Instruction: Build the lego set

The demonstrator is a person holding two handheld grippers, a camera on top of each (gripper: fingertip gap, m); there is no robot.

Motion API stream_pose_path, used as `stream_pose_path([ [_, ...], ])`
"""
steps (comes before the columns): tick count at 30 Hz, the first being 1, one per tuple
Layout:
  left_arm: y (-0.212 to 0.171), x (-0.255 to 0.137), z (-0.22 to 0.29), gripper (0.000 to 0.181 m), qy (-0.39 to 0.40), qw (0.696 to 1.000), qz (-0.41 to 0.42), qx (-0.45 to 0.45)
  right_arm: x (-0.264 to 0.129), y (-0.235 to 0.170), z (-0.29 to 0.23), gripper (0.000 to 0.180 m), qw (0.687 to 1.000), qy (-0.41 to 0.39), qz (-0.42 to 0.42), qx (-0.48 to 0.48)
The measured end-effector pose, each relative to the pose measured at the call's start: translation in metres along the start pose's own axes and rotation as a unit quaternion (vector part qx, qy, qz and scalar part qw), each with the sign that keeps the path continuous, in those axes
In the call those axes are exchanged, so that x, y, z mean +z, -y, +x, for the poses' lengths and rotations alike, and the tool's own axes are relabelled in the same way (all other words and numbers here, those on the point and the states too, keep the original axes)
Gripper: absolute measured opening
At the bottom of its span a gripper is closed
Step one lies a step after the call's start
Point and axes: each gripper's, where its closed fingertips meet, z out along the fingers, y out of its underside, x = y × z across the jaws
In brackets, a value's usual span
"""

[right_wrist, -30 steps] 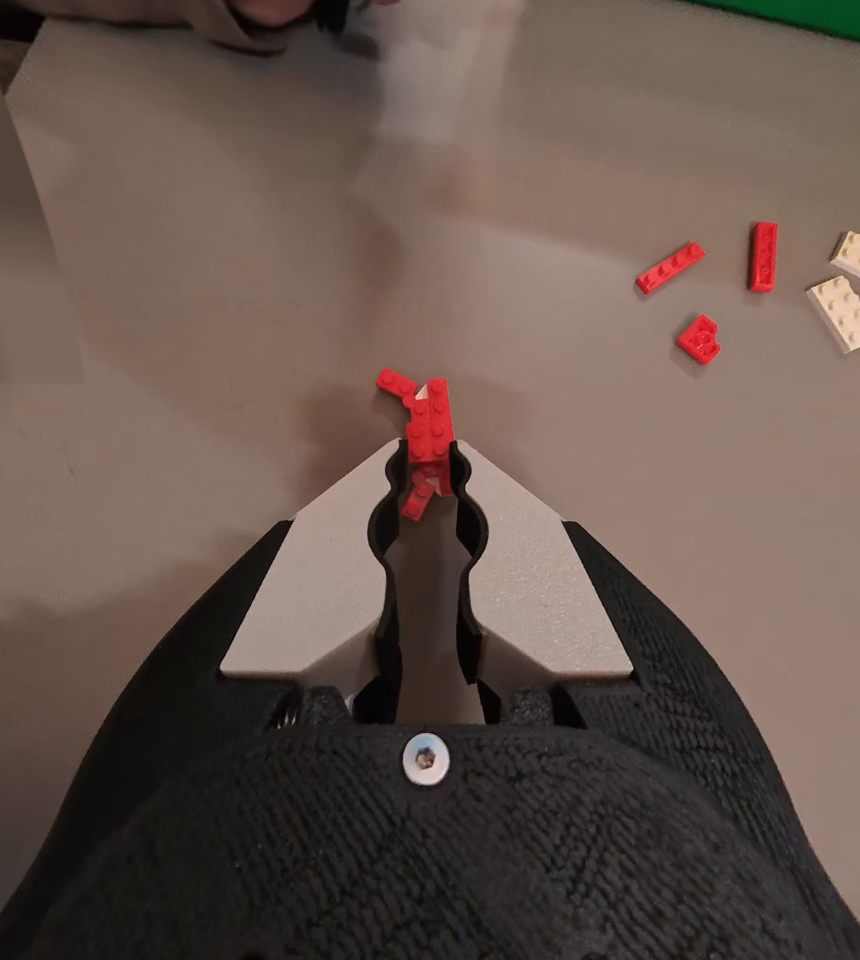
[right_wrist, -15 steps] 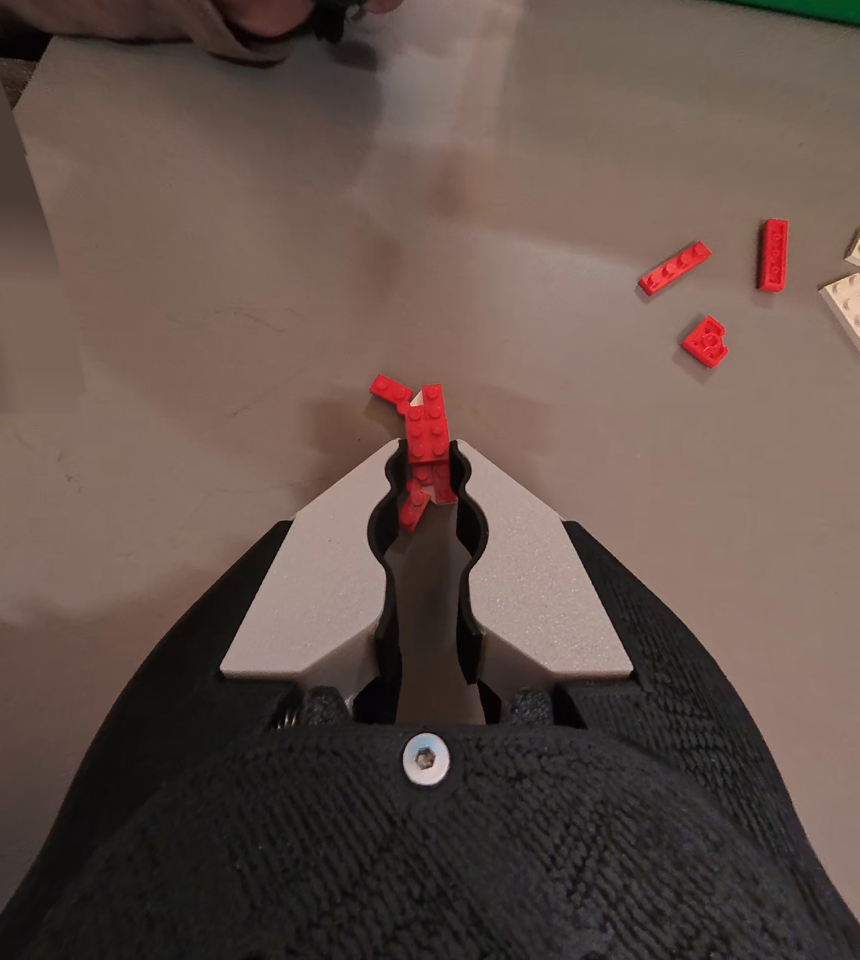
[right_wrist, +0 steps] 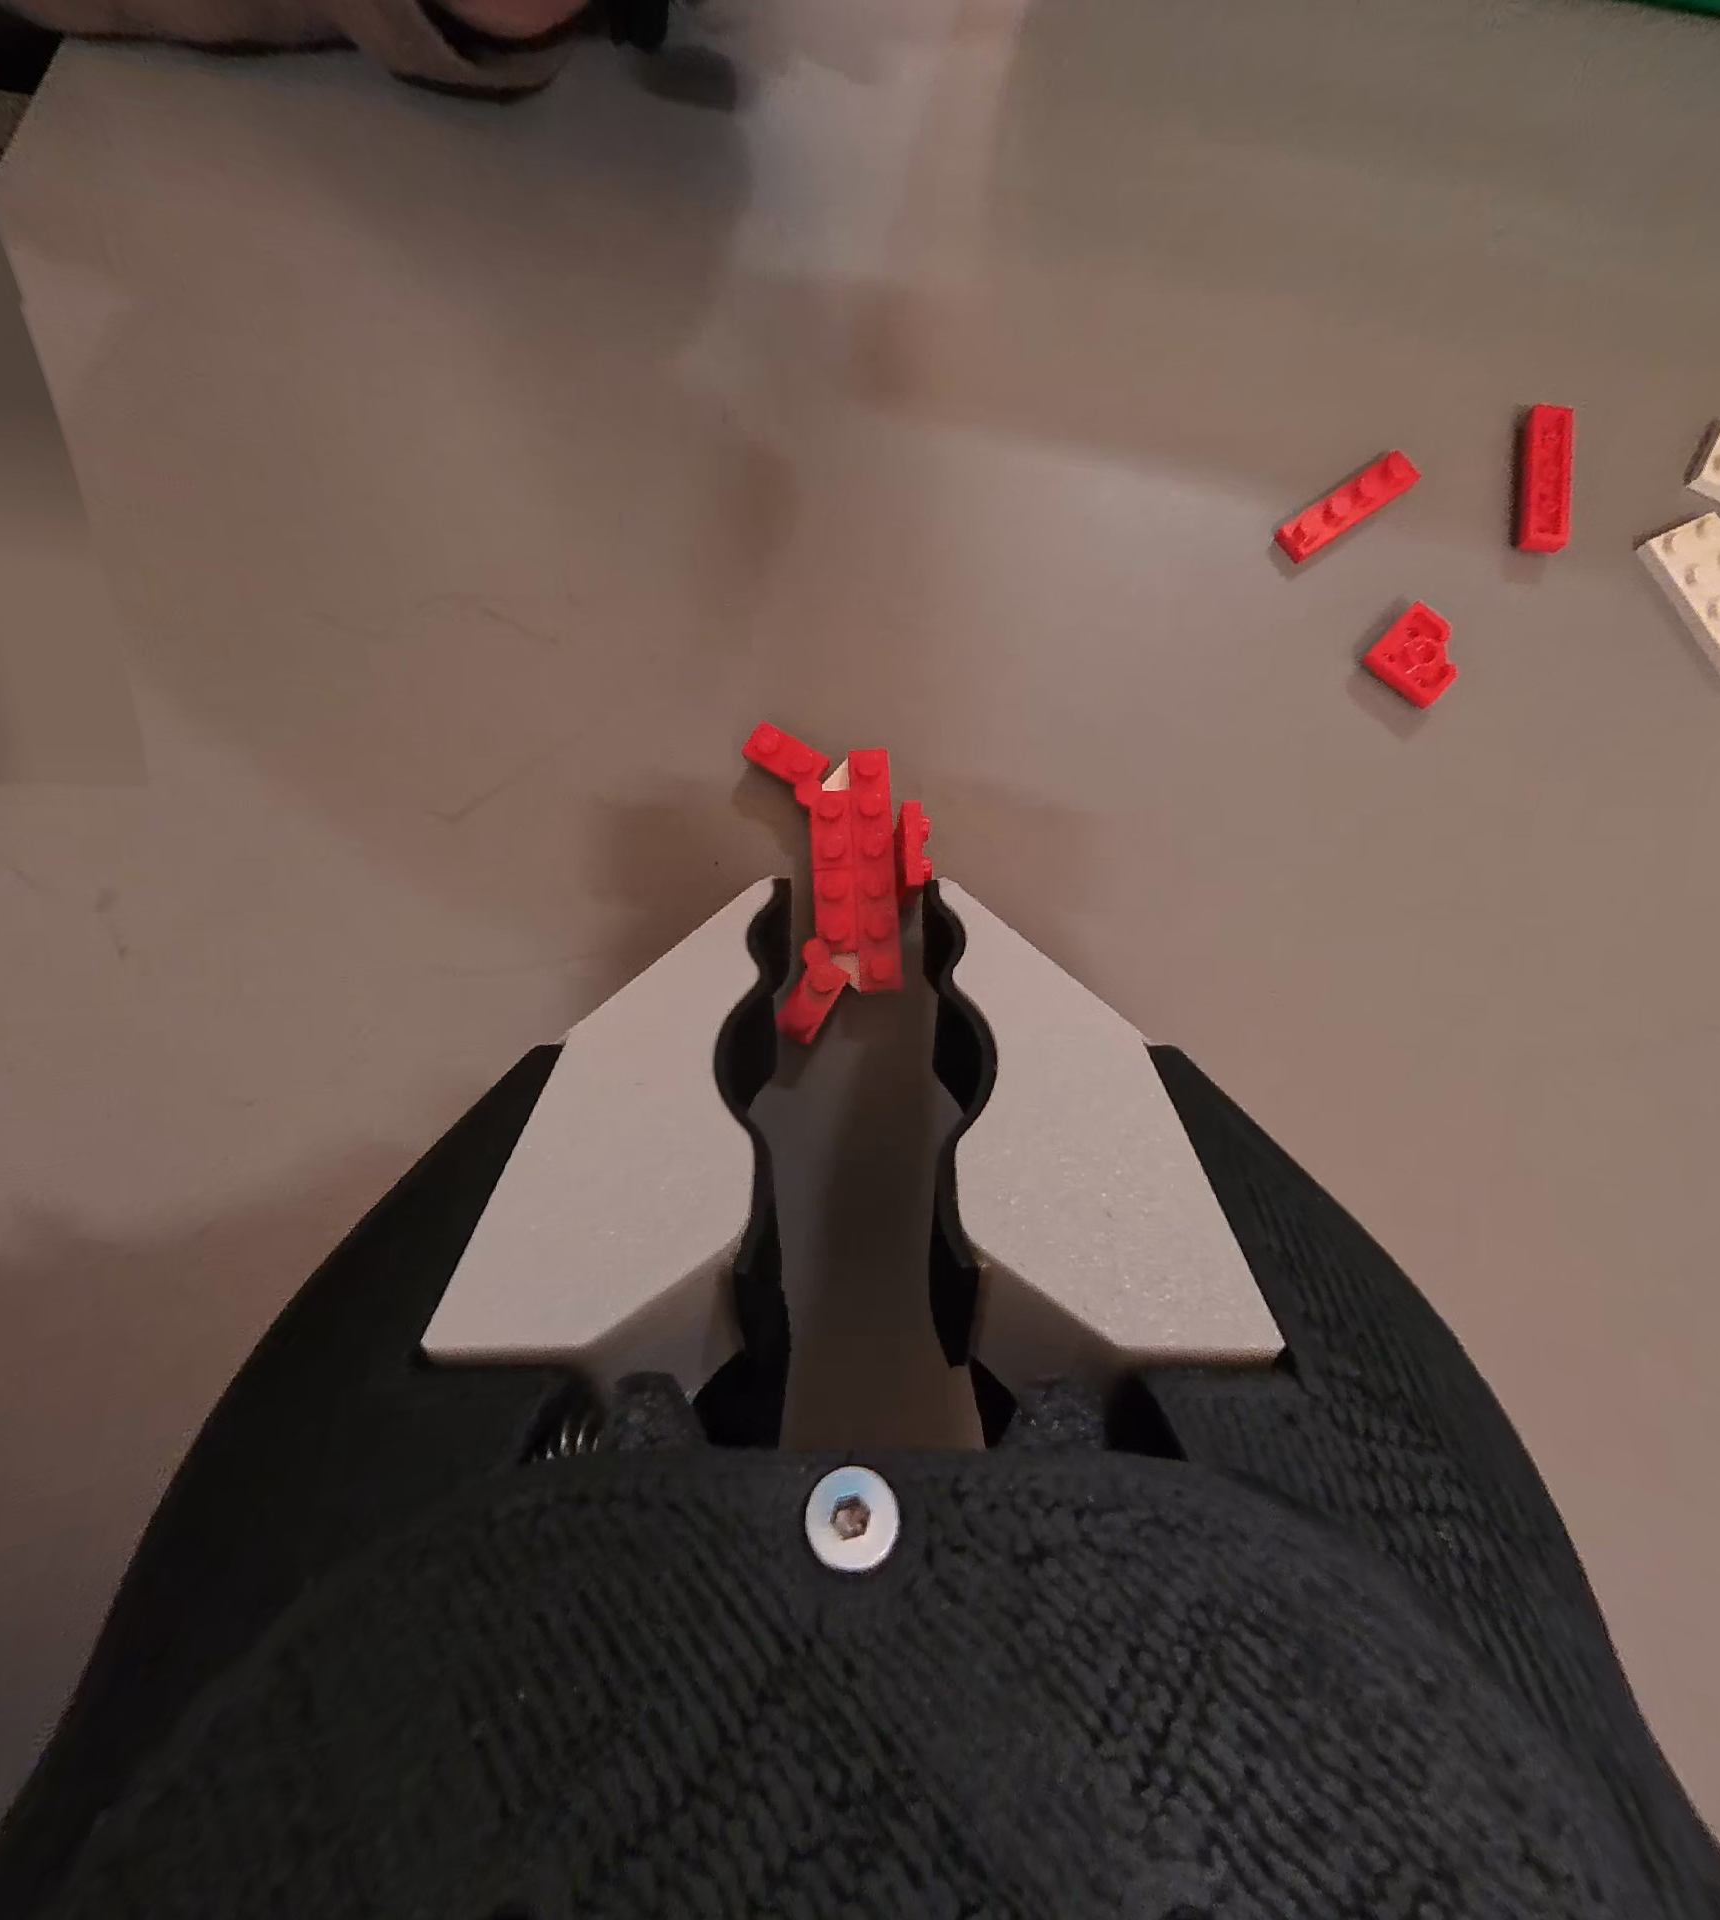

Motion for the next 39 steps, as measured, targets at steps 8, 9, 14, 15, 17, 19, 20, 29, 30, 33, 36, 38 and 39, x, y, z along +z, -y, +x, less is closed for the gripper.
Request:
stream_pose_path([
  [8, 0.0, 0.0, 0.0, 0.003, -0.001, 1.0, 0.0, 0.0, -0.007, 0.007, 0.006, 0.02, 1.0, -0.006, 0.017, 0.023],
  [9, 0.0, 0.0, 0.0, 0.003, -0.001, 1.0, 0.0, 0.0, -0.006, 0.007, 0.007, 0.018, 1.0, -0.008, 0.018, 0.023],
  [14, 0.0, 0.0, 0.001, 0.003, -0.002, 1.0, 0.0, -0.001, -0.002, 0.008, 0.009, 0.013, 1.0, -0.007, 0.008, 0.019],
  [15, 0.0, 0.0, 0.001, 0.003, -0.002, 1.0, 0.0, -0.001, -0.001, 0.008, 0.01, 0.009, 1.0, -0.01, 0.005, 0.016],
  [17, 0.0, 0.0, 0.001, 0.003, -0.003, 1.0, 0.0, -0.002, -0.001, 0.008, 0.014, 0.003, 1.0, -0.024, 0.001, 0.006],
  [19, 0.0, 0.0, 0.001, 0.003, -0.002, 1.0, 0.001, -0.003, -0.005, 0.009, 0.022, 0.003, 0.998, -0.055, -0.003, -0.004],
  [20, 0.0, 0.0, 0.0, 0.003, -0.002, 1.0, 0.001, -0.003, -0.007, 0.008, 0.027, 0.003, 0.997, -0.073, -0.006, -0.01],
  [29, 0.001, 0.0, 0.0, 0.003, -0.002, 1.0, 0.002, -0.005, -0.021, -0.008, 0.06, 0.003, 0.954, -0.23, -0.112, -0.159],
  [30, 0.001, 0.0, 0.0, 0.003, -0.001, 1.0, 0.002, -0.005, -0.02, -0.009, 0.058, 0.003, 0.954, -0.226, -0.114, -0.161],
  [33, 0.001, 0.0, 0.0, 0.003, -0.001, 1.0, 0.002, -0.005, -0.018, -0.012, 0.051, 0.01, 0.96, -0.205, -0.115, -0.151],
  [36, 0.001, 0.0, 0.0, 0.002, -0.001, 1.0, 0.002, -0.005, -0.015, -0.016, 0.043, 0.016, 0.969, -0.171, -0.118, -0.131],
  [38, 0.0, 0.0, 0.0, 0.002, -0.001, 1.0, 0.002, -0.005, -0.015, -0.016, 0.041, 0.022, 0.978, -0.15, -0.106, -0.099],
  [39, 0.0, 0.0, -0.001, 0.002, -0.001, 1.0, 0.002, -0.006, -0.016, -0.014, 0.041, 0.026, 0.983, -0.139, -0.095, -0.076],
])
